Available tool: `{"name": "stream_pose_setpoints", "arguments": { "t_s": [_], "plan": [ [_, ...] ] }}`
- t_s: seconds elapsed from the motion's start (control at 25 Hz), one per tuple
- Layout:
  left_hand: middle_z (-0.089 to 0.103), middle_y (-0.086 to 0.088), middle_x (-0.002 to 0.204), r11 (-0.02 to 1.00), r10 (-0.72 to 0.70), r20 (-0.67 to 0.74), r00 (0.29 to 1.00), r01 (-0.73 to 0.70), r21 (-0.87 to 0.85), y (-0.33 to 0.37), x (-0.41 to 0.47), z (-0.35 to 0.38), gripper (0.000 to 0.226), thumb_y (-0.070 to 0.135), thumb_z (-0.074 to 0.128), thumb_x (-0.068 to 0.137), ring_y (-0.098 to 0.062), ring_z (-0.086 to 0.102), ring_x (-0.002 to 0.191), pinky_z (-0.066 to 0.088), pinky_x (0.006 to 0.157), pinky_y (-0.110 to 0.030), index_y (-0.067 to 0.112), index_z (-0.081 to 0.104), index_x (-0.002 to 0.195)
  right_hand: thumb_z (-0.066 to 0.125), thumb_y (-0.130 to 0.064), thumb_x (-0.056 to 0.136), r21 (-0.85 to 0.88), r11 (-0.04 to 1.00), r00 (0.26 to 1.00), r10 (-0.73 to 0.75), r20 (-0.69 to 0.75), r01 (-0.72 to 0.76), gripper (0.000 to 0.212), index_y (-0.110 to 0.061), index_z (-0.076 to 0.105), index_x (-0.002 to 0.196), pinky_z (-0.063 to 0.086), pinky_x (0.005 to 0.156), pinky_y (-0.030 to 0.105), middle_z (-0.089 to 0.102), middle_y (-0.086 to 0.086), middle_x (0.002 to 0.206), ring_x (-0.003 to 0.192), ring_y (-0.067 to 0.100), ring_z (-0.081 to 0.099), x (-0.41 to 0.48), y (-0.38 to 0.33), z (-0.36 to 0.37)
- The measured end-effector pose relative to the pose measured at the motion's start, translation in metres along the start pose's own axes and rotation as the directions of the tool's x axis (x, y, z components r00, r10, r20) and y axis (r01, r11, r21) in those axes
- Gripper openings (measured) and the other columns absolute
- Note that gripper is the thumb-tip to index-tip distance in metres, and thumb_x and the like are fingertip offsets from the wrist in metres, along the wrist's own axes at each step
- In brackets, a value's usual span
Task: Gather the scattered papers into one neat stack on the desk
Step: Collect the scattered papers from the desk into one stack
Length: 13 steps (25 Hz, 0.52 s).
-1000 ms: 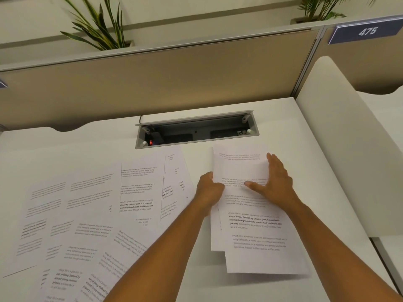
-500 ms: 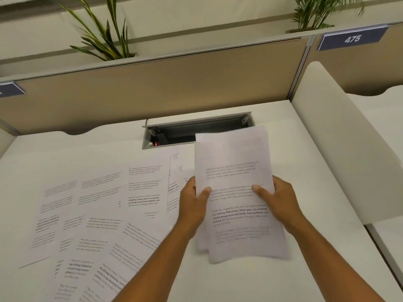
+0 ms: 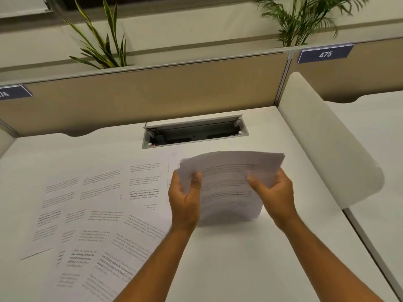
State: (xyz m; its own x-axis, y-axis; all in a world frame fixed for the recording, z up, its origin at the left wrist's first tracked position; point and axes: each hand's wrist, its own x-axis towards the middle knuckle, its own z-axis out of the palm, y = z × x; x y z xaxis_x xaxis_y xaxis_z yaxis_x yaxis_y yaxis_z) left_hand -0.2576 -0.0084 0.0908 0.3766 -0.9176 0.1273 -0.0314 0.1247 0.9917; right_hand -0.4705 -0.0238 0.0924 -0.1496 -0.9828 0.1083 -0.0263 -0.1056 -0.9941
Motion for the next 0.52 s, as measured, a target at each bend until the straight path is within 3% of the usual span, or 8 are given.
{"name": "stream_pose_setpoints", "arguments": {
  "t_s": [0.12, 0.24, 0.4, 0.52],
  "plan": [
    [0.072, 0.023, 0.118, 1.000, 0.014, 0.043, 0.999, -0.013, -0.026, -0.006, -0.019, 0.001, 0.040, 0.040, 0.063, 0.102, -0.007, 0.071, 0.118, 0.065, 0.077, -0.021, 0.048, 0.056, 0.140, 0.084, -0.033, 0.089, -0.011, 0.998, 0.998, 0.058, 0.026, -0.057, 0.039, -0.051, 0.064, 0.118, 0.063, 0.074, 0.018, 0.076, -0.024, 0.113, 0.106, 0.006, 0.074, -0.014, 0.018, -0.001],
    [0.072, 0.024, 0.115, 0.999, -0.010, -0.004, 1.000, 0.010, -0.052, -0.006, -0.031, 0.006, 0.032, 0.040, 0.056, 0.103, -0.006, 0.072, 0.114, 0.065, 0.077, -0.022, 0.067, 0.058, 0.122, 0.080, -0.025, 0.095, 0.001, 0.996, 0.996, 0.089, 0.015, -0.089, 0.032, -0.047, 0.068, 0.115, 0.063, 0.072, 0.018, 0.079, -0.022, 0.109, 0.102, 0.007, 0.076, -0.022, 0.025, 0.000],
    [0.072, 0.025, 0.114, 0.998, 0.054, -0.058, 0.997, -0.055, -0.006, -0.003, -0.036, 0.007, 0.022, 0.042, 0.052, 0.104, -0.007, 0.070, 0.114, 0.064, 0.076, -0.017, 0.056, 0.057, 0.122, 0.074, -0.039, 0.095, 0.007, 0.999, 0.998, 0.053, -0.046, -0.053, 0.021, -0.057, 0.072, 0.104, 0.061, 0.064, 0.014, 0.079, -0.023, 0.102, 0.095, 0.001, 0.075, -0.029, 0.014, 0.004],
    [0.070, 0.028, 0.115, 0.993, 0.118, -0.060, 0.991, -0.119, -0.010, -0.001, -0.038, 0.001, 0.028, 0.034, 0.055, 0.106, -0.008, 0.069, 0.117, 0.061, 0.076, -0.013, 0.057, 0.054, 0.122, 0.076, -0.042, 0.090, 0.026, 1.000, 1.000, 0.017, -0.011, -0.017, 0.031, -0.057, 0.068, 0.115, 0.061, 0.066, 0.014, 0.077, -0.023, 0.109, 0.101, 0.000, 0.074, -0.036, 0.013, 0.004]
  ]
}}
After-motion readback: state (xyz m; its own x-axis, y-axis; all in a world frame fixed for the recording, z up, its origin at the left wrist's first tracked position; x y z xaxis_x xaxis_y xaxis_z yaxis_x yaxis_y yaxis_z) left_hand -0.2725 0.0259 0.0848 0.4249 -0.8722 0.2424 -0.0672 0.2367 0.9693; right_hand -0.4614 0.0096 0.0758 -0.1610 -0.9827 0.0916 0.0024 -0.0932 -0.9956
